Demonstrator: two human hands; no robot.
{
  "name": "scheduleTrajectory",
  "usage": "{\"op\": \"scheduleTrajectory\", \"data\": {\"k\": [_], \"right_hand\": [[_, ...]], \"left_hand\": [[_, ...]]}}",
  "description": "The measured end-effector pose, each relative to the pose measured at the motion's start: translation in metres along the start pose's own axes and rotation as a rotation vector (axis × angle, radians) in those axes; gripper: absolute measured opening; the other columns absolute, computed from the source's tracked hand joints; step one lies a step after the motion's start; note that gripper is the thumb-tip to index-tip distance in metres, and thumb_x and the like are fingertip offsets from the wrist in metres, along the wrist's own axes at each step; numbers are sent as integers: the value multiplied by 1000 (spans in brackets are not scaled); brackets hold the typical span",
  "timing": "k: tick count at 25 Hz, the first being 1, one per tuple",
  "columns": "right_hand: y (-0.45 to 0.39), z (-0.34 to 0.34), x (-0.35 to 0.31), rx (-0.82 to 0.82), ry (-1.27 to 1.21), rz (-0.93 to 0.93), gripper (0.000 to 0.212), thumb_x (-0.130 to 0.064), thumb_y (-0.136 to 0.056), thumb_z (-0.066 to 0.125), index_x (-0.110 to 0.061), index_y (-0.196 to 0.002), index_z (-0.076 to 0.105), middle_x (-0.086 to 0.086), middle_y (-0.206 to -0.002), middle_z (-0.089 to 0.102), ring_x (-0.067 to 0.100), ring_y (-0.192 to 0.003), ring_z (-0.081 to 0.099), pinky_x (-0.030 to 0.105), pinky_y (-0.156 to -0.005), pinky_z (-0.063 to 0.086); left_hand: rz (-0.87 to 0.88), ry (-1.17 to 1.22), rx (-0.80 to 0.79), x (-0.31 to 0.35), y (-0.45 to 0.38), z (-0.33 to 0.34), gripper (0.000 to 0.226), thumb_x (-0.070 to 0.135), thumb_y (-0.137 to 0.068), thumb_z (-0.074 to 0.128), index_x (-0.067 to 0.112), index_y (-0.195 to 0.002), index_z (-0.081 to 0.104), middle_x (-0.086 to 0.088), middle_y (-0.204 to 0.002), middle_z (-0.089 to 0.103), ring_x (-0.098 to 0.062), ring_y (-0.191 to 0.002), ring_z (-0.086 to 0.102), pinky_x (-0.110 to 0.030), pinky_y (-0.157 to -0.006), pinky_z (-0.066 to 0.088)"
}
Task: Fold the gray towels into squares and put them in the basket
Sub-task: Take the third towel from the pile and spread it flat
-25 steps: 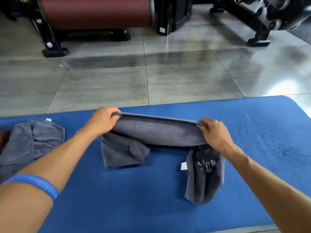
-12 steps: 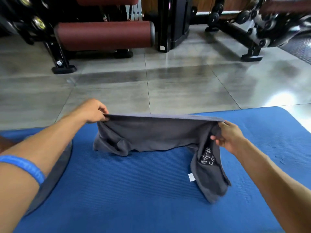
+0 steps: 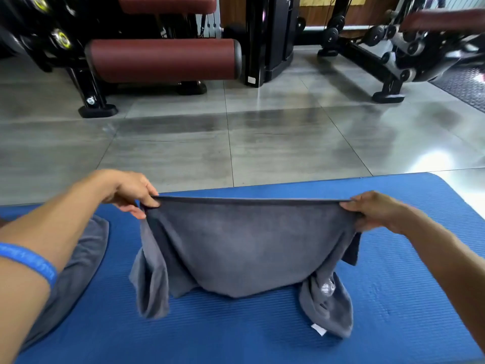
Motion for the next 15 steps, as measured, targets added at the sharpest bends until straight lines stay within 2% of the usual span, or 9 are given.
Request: {"op": "scheduleTrajectory", "data": {"k": [2,4,6,7,8,9,11,13,15], "right_hand": [[-20,4,-16,232,28,-97,24,-25,-95,62,-5,-82,65,5,-78,58,21,-78,56,30,-69,45],[-26,-1,-45,378,-1,-304,25,-22,-96,56,-1,-84,65,4,-75,52,17,-76,48,31,-67,38],[-15,-19,-81,541,2,-561,20,-17,-96,51,-7,-96,68,3,-82,57,15,-80,51,28,-73,41],[-7,-29,-94,626,-3,-666,24,-15,-96,49,-12,-107,70,-1,-97,64,12,-93,57,24,-86,44],[1,-38,-102,701,-10,-727,30,-15,-96,49,-15,-119,69,-3,-117,64,11,-112,57,23,-102,40],[5,-44,-101,759,3,-752,34,-15,-97,48,-15,-126,66,-1,-133,59,13,-128,50,27,-112,34],[6,-44,-82,813,137,-751,37,-18,-98,45,-14,-130,63,6,-145,52,21,-137,43,36,-113,32],[-3,-31,-40,798,330,-721,39,-22,-97,43,-14,-129,64,9,-145,53,29,-133,48,46,-105,37],[-14,-10,11,739,498,-656,37,-26,-96,44,-13,-122,67,9,-137,59,37,-118,58,50,-90,45]], "left_hand": [[26,233,211,7,-18,-1,17,1,-93,61,5,-109,65,-17,-98,62,-25,-46,66,-21,-30,45],[108,471,565,12,-18,-18,25,-1,-94,54,8,-114,67,-13,-110,64,-35,-62,69,-29,-48,58],[268,373,1019,21,8,-44,32,4,-92,51,13,-115,70,-12,-114,70,-36,-94,68,-36,-83,57],[375,283,1170,30,25,-50,33,4,-90,49,14,-114,71,-13,-113,70,-34,-103,65,-36,-92,52],[486,224,1246,37,39,-50,34,3,-90,48,13,-113,71,-14,-111,71,-34,-105,63,-36,-93,48],[575,174,1267,41,46,-49,34,1,-89,47,11,-112,70,-15,-108,71,-34,-102,63,-37,-91,47],[675,12,1225,39,46,-35,33,-2,-87,48,9,-111,68,-18,-100,71,-38,-93,64,-41,-83,48],[680,-177,1084,25,26,-7,30,-4,-85,54,10,-108,67,-23,-91,69,-43,-83,63,-45,-73,49],[576,-331,901,4,0,31,25,1,-83,59,17,-101,65,-20,-86,62,-42,-80,61,-46,-68,50]]}}
Point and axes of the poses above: each hand's wrist, its own y-axis away from the middle knuckle, its own z-axis out of the palm, x = y × z, the point moved 6 cm from there along -y, towards the middle knuckle
